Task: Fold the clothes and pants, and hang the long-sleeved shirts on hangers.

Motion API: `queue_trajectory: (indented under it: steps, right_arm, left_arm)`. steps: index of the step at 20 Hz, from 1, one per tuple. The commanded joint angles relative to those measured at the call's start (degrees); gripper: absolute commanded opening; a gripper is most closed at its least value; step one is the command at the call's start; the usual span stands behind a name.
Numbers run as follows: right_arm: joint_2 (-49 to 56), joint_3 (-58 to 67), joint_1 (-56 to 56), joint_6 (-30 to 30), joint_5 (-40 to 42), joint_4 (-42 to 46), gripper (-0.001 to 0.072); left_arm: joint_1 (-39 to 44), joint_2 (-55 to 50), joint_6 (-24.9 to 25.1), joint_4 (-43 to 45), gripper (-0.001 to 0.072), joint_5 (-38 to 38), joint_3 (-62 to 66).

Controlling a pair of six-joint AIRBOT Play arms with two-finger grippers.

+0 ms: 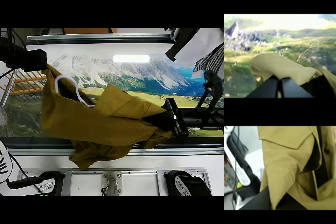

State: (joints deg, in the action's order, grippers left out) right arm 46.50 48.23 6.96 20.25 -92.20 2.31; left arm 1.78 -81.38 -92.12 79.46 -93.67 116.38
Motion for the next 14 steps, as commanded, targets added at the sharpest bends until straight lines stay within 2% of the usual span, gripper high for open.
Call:
queue_trajectory:
  steps: [1, 2, 5, 7, 8, 9, 11, 12, 14]
  right_arm:
    - [-0.2, 0.0, -0.3, 0.1, 2.4, -9.2, 0.0008]
    - [-0.2, 0.0, -0.3, 0.1, 2.5, -10.4, 0.0008]
    - [-0.2, 0.0, -0.3, 0.1, 5.6, -12.7, 0.0008]
    - [-0.2, 0.0, -0.3, -0.3, 7.2, -14.6, 0.0008]
    - [-0.2, 0.0, -0.3, -1.0, 8.2, -15.8, 0.0008]
    - [-0.3, 0.0, -0.3, -2.2, 9.2, -17.1, 0.0008]
    - [-0.6, 0.2, 0.0, -3.0, 12.5, -17.6, 0.0008]
    - [-0.8, 0.5, 0.4, -4.0, 14.0, -17.6, 0.0008]
    - [-0.9, 1.6, 2.4, -5.7, 16.0, -18.8, 0.0008]
  left_arm:
    - [2.1, 0.9, 0.9, -2.1, 0.0577, 5.0, -0.6]
    - [2.0, 2.0, 0.9, -4.6, 0.0659, 7.6, -1.8]
    - [-0.4, 4.5, 0.9, -14.7, 0.0654, 14.7, -2.1]
    - [-2.4, 6.3, 0.8, -18.2, 0.0652, 16.6, -2.1]
    - [-2.9, 7.1, 0.9, -17.9, 0.0572, 16.8, -2.1]
    - [-3.4, 7.9, 0.9, -17.9, 0.0426, 16.8, -2.1]
    - [-4.3, 9.4, 1.2, -17.9, 0.0079, 16.7, -2.1]
    - [-4.6, 10.1, 2.0, -17.9, 0.0011, 16.8, -2.1]
    - [-4.7, 11.2, 2.4, -17.9, 0.0013, 16.7, -2.1]
